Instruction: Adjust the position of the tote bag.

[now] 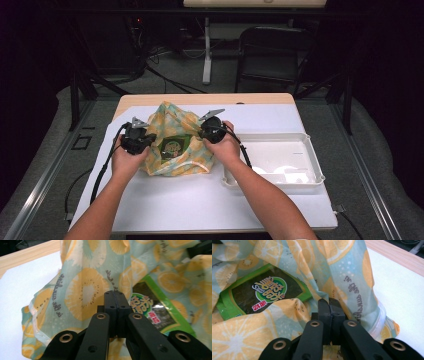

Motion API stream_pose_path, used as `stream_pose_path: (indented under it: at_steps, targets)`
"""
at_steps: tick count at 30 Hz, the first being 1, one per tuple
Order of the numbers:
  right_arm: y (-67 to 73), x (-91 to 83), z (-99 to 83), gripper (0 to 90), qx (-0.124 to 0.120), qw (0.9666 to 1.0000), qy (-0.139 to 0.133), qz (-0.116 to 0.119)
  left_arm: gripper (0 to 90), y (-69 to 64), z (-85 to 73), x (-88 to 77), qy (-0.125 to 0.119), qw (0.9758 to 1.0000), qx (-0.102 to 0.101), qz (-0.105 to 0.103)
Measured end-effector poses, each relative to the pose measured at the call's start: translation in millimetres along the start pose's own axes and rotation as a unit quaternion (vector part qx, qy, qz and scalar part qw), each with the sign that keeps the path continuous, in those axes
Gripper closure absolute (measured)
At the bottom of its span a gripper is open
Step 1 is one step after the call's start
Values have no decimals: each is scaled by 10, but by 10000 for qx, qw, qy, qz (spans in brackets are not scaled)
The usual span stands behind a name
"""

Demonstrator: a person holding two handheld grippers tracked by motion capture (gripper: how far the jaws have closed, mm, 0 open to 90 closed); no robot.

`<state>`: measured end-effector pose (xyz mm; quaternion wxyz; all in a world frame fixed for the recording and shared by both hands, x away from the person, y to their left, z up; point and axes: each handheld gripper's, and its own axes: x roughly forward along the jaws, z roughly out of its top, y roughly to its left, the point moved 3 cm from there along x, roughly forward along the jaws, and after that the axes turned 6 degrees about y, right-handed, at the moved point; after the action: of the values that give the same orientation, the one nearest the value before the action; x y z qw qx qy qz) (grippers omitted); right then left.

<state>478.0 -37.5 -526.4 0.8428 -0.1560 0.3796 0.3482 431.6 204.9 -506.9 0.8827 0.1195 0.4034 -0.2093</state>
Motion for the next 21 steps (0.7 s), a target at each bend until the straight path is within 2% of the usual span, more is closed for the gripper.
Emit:
stream_pose_path:
  at_steps: [5,10,13,15,18,21]
  targets:
    - [4,4,-1,900,-37,10000,23,-48,900,105,-11,77,126,9997,-122,145]
    - [-6,17,-8,900,-98,9999,62,-93,900,242,-24,140,223,9988,-347,250]
    - [-14,23,-14,900,-100,9998,95,-117,900,320,-30,163,176,9981,-493,331]
    - [-14,36,-17,900,-45,9999,48,-116,900,367,-37,163,224,9974,-600,321]
    - [-34,39,-28,900,-59,9998,132,-169,900,430,-54,181,226,9964,-727,373]
    - [-53,42,-39,900,-12,9997,167,-196,900,469,-69,187,248,9959,-779,375]
